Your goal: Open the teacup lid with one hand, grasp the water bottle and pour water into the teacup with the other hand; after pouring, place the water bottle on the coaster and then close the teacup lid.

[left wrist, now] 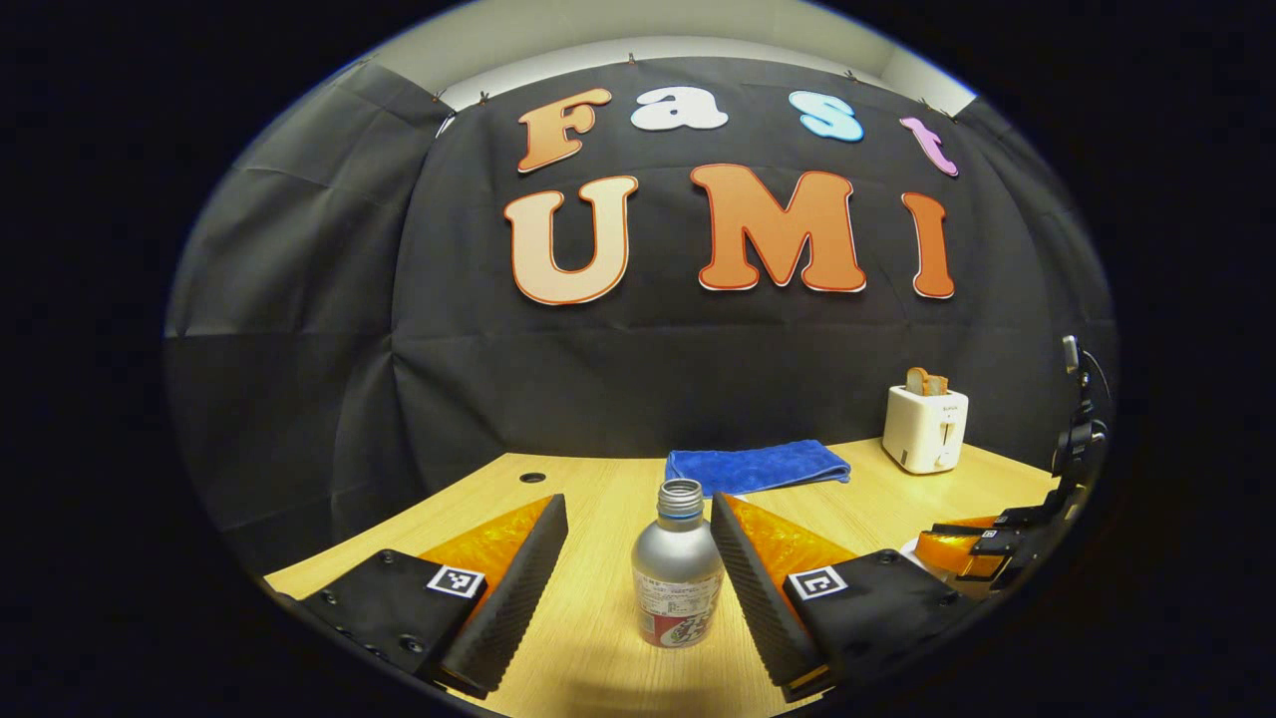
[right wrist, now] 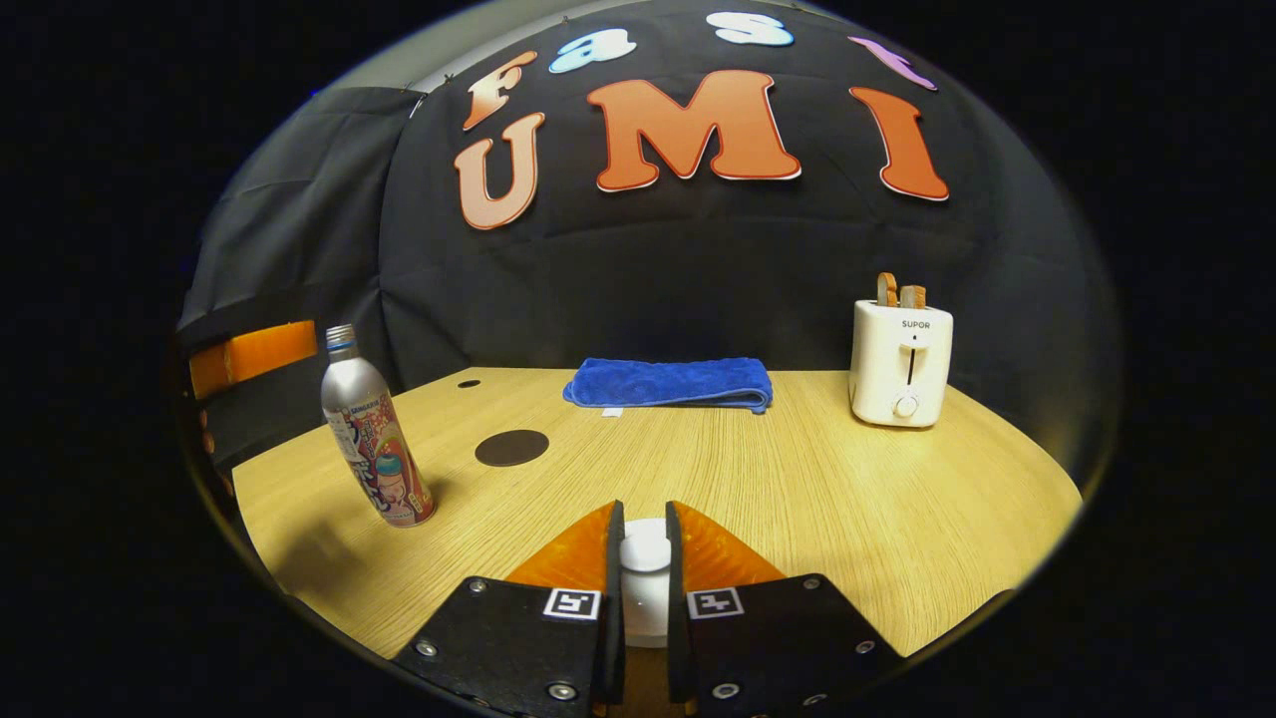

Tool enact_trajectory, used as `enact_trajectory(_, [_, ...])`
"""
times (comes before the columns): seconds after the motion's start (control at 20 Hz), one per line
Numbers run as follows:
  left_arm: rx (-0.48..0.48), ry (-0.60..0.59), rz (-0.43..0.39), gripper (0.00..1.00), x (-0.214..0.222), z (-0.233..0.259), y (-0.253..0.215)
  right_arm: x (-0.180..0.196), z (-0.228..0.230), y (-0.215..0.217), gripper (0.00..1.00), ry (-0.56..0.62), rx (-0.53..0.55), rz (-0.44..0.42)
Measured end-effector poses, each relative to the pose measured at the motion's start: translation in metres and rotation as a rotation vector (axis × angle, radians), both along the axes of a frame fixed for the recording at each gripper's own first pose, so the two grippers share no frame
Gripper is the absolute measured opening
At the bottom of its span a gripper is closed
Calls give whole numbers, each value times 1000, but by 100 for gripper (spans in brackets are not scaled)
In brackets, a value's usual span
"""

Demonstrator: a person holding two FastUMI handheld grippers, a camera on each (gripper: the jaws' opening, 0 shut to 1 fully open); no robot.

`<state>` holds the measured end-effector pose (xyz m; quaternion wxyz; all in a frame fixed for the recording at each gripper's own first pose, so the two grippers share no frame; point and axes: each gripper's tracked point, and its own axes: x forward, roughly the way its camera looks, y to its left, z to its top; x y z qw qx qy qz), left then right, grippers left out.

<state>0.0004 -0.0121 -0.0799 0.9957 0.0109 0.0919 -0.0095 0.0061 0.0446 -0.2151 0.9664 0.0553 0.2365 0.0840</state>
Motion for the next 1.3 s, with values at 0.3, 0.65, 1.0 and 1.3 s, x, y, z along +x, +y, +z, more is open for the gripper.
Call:
enact_trajectory(0.3, [-32, 34, -55, 95, 4, -20, -10, 3, 20, -2, 17, -48, -15, -11])
enact_trajectory(0.65, [-67, 127, -89, 95, 11, -71, -16, 6, 59, -12, 17, -114, 20, -48])
enact_trajectory(1.0, [-92, 194, -75, 95, 14, -103, -24, 9, 99, -31, 17, -207, -5, -74])
enact_trajectory(1.3, [-59, 230, -50, 96, 15, -125, -26, 8, 114, -39, 17, -240, -13, -79])
